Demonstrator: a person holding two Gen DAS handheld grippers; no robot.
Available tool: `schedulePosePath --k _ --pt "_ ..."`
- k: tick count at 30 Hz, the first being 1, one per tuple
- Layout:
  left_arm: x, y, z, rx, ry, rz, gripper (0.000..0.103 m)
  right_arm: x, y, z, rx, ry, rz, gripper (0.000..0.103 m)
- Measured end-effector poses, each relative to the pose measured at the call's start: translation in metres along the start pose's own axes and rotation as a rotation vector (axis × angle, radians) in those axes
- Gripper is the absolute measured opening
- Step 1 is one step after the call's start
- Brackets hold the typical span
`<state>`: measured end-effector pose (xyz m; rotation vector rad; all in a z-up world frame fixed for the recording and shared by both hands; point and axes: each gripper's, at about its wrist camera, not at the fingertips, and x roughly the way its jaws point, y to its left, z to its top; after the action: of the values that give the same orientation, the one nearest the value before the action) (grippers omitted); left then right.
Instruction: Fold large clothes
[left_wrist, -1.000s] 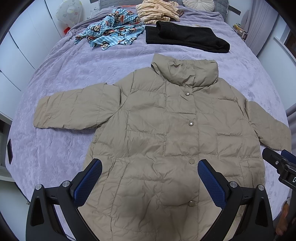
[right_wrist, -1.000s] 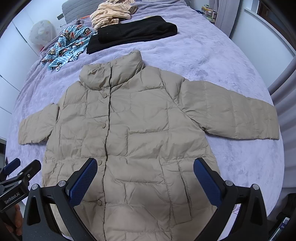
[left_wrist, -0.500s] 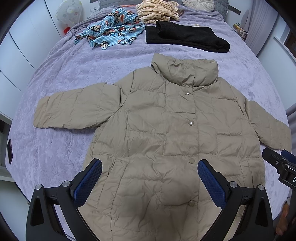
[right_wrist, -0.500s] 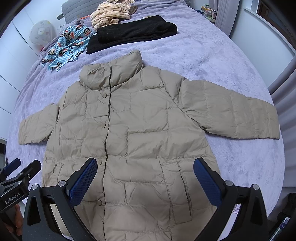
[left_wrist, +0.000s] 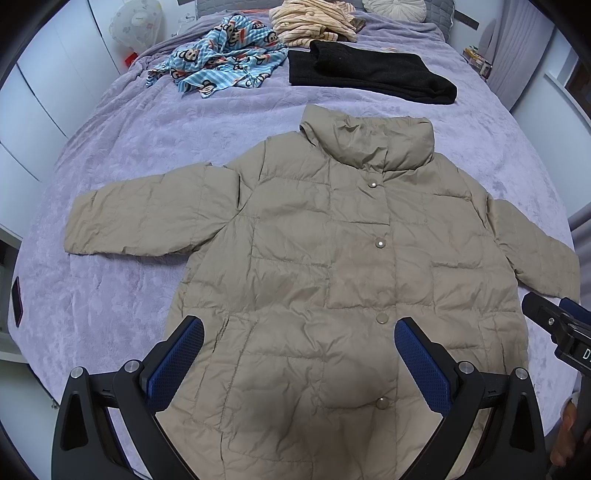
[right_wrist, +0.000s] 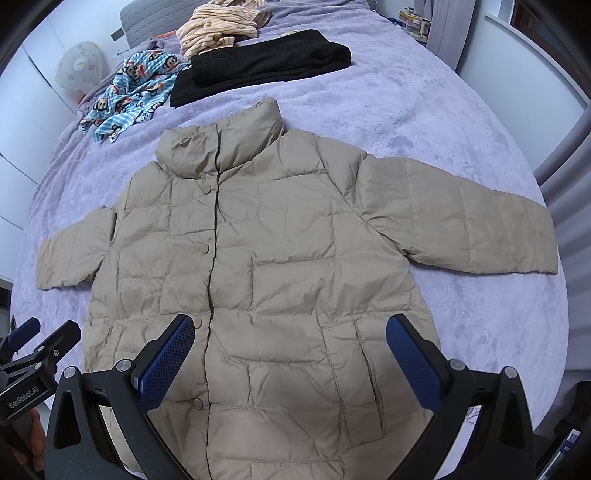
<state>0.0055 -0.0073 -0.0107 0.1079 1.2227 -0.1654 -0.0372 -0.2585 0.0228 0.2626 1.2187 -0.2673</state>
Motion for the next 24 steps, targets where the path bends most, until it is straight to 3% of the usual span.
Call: schedulePosePath --k 7,12,18,24 --pt "0.007 0.018 0.002 -0.012 0.022 -0.073 0.103 -0.003 0.004 -0.006 0.007 0.002 0.024 0.103" --pt "0.022 0.056 0.006 -0.056 0.036 -0.157 0.103 -0.003 0.022 -0.012 0.024 0.004 0.079 0.103" --pt "0.056 0.145 0.017 -0.221 0.03 -0.273 0.103 0.011 0.066 -0.019 0.041 0.001 0.159 0.103" --pt "0.112 0.26 0.013 -0.467 0.018 -0.38 0.103 0.053 0.129 -0.026 -0.012 0.128 0.194 0.103"
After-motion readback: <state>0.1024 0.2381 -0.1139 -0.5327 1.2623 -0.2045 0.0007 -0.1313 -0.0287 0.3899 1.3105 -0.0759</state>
